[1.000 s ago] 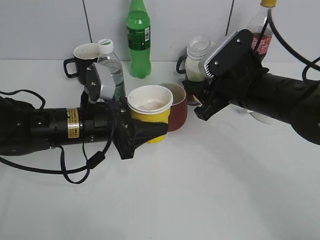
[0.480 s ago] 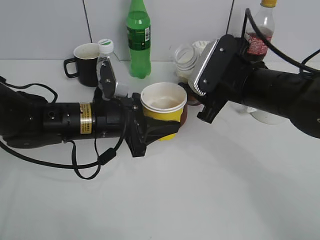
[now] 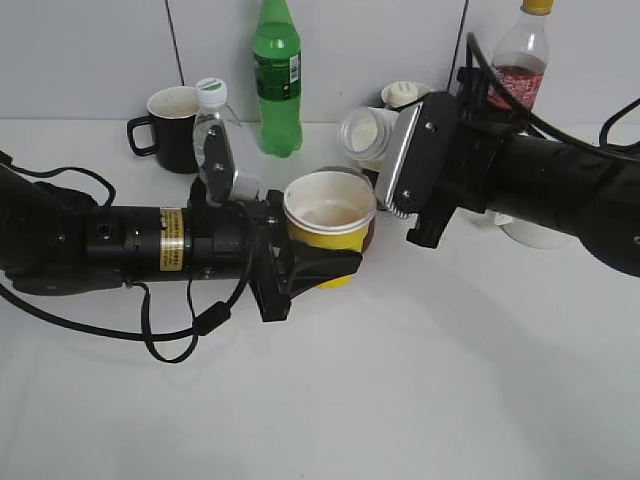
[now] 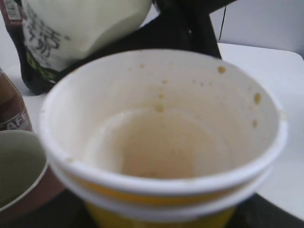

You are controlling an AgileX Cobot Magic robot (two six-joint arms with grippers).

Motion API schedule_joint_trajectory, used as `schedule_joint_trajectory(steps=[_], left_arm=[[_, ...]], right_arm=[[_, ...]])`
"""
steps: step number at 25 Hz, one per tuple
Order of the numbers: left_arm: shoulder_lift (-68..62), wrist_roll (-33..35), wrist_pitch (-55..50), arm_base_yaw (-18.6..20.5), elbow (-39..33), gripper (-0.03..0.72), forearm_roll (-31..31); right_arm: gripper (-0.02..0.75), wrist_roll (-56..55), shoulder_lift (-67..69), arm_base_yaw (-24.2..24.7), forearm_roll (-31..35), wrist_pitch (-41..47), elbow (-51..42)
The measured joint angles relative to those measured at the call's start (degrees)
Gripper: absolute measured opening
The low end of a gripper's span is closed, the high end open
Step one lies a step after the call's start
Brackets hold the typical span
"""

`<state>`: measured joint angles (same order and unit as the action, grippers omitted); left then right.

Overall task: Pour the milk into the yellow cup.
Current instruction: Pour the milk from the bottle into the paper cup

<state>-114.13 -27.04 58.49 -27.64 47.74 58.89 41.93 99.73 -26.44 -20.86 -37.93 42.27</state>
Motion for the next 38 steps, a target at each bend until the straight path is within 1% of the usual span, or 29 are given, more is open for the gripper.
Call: schedule_joint_trajectory(steps=[8,21,38], left_arm=[[0.0,0.0,0.0,0.0,0.0,0.398,0.7],[0.0,0.0,-0.01,0.0,0.0,0.398,2.08],[0.0,0.0,0.04,0.0,0.0,0.392,2.19]], right_arm=[[0.442,8.18,0.0,0.0,0.06,-0.07,0.0],[0.442,17.44,0.0,0.0,1.7,-1.19,0.0],[0.442,22.66,0.0,0.0,1.97,-3.0,0.0]])
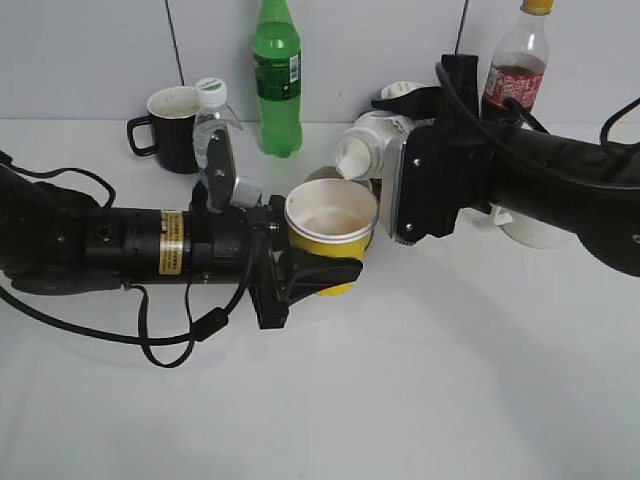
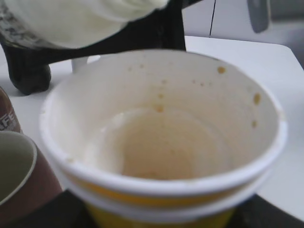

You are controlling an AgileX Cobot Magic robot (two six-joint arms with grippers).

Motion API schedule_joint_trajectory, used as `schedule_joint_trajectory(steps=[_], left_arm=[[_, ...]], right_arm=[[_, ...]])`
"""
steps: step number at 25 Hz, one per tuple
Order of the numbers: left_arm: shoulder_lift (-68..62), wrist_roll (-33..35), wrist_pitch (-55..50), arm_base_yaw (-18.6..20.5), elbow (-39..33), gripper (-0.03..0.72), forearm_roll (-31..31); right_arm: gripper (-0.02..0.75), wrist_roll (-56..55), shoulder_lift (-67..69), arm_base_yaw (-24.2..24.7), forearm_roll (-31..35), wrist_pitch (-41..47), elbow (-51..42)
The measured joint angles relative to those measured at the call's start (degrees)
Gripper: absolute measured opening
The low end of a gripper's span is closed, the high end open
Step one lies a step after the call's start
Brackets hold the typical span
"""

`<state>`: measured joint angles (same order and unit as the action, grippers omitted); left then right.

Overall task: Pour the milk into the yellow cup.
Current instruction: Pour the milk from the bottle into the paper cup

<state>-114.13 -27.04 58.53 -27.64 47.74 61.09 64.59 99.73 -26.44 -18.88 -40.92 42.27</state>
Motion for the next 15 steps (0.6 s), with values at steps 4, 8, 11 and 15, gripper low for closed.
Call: schedule_joint_trajectory(steps=[4,8,11,15], left_arm=[[0.0,0.0,0.81,0.0,0.0,0.388,0.0],[0.0,0.0,1.08,0.0,0.0,0.387,0.12],[0.0,0.0,1.12,0.0,0.0,0.387,0.39],[0.0,0.0,1.2,0.0,0.0,0.386,0.86]], right_arm=[[0.442,0.9,0.0,0.0,0.02,-0.04,0.0],[0.442,1.49,0.0,0.0,0.08,-0.04,0.0],[0.442,2.77,0.0,0.0,0.31,-0.1,0.0],[0.442,3.55,0.0,0.0,0.49,-0.82,0.0]])
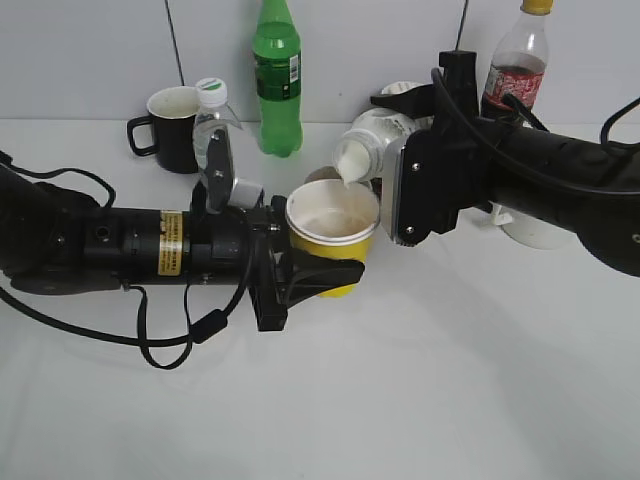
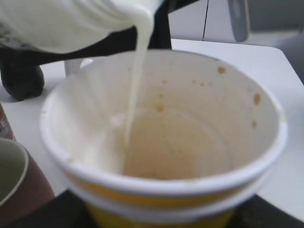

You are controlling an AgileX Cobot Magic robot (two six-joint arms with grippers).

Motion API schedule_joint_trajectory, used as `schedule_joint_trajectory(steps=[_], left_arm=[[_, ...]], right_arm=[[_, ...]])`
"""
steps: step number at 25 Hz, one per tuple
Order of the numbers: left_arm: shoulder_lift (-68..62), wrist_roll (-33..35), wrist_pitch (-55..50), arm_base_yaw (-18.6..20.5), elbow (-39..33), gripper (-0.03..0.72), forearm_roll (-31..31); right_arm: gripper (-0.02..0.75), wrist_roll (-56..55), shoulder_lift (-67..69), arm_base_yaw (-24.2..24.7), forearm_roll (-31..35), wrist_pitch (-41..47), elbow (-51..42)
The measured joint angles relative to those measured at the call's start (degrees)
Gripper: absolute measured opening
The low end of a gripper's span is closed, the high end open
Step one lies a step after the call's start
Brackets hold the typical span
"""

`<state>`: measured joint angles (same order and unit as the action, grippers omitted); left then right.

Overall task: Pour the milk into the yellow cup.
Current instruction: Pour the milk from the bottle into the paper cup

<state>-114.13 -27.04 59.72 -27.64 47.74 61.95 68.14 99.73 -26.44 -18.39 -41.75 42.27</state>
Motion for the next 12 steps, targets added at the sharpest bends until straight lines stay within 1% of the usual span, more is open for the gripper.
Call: schedule_joint_trajectory(steps=[12], left_arm=[[0.0,0.0,0.03,0.0,0.0,0.386,0.89]], right_arm=[[0.442,2.08,0.0,0.0,0.08,-0.32,0.0]])
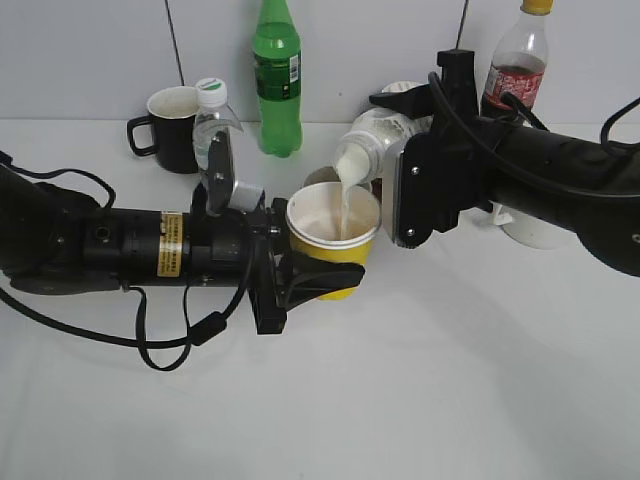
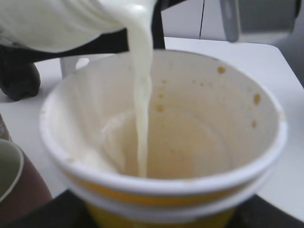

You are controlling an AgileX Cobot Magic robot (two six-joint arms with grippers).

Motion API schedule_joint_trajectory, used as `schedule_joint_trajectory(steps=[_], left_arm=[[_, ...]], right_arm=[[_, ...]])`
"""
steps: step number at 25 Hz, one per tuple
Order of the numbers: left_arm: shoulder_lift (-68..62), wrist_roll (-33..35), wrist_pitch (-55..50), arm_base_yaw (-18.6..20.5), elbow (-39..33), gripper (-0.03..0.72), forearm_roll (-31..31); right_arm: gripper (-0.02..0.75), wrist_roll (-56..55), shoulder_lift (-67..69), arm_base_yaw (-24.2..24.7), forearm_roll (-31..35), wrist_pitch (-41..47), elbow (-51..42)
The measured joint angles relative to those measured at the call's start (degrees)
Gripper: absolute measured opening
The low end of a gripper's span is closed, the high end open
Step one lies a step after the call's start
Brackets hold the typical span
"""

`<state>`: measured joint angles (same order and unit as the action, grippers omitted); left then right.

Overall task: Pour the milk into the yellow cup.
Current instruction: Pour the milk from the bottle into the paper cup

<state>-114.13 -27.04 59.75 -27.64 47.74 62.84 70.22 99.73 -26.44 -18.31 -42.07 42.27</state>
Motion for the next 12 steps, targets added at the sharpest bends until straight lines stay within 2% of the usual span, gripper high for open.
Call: schedule_joint_trajectory(steps=[12], left_arm=[[0.0,0.0,0.0,0.0,0.0,0.384,0.0]], right_arm=[[0.442,0.58,0.0,0.0,0.05,-0.17,0.0]])
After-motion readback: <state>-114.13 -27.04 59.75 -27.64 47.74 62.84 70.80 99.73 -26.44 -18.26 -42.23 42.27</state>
